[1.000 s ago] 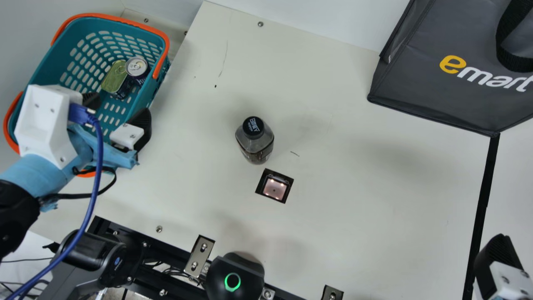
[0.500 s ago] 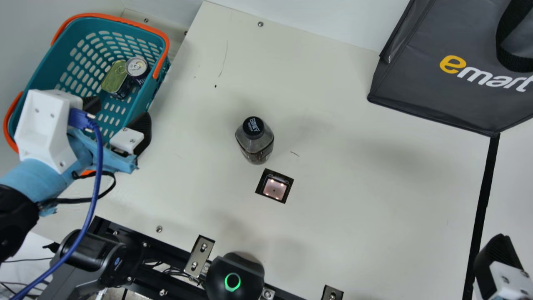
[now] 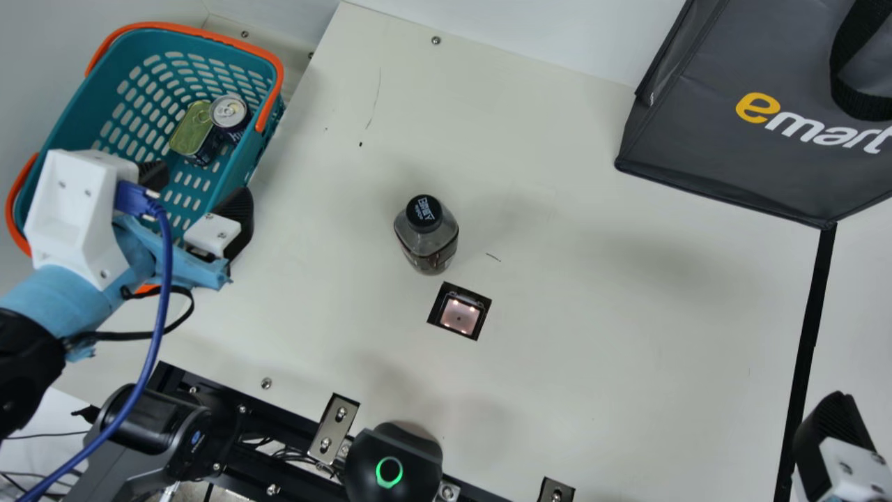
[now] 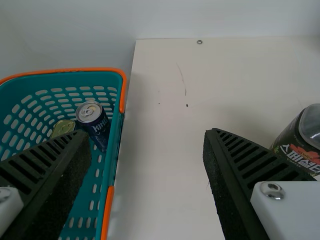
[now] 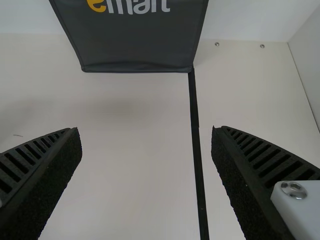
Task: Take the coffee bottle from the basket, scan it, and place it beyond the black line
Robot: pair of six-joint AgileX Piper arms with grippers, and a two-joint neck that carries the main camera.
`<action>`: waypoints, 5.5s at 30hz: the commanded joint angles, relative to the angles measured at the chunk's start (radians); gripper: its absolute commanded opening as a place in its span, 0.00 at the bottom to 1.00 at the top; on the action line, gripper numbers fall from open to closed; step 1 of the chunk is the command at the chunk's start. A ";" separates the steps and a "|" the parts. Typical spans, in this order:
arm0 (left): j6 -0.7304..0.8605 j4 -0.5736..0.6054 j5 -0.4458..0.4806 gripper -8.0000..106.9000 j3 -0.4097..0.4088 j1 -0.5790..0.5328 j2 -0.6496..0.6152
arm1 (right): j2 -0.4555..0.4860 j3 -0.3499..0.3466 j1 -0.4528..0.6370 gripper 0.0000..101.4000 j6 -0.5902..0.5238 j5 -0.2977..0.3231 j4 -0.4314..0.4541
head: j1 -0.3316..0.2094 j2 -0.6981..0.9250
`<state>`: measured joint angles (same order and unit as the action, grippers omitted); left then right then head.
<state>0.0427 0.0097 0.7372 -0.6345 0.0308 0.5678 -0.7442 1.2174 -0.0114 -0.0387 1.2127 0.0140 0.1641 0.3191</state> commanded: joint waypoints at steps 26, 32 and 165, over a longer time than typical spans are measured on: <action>0.000 0.000 0.000 0.85 0.000 0.000 0.000 | 0.000 0.000 0.000 0.90 0.000 0.000 0.000 | -0.026 0.002; 0.000 0.000 0.000 0.85 0.000 0.000 0.000 | 0.000 0.000 0.000 0.90 0.000 0.000 0.000 | -0.026 0.002; -0.789 -0.450 0.125 0.85 -0.382 -0.860 0.731 | 0.000 0.000 0.000 0.90 0.000 -0.001 0.000 | -0.026 -0.347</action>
<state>-0.7401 -0.4382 0.8606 -1.0140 -0.8279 1.2954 -0.7442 1.2174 -0.0114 -0.0387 1.2119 0.0140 0.1657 -0.0276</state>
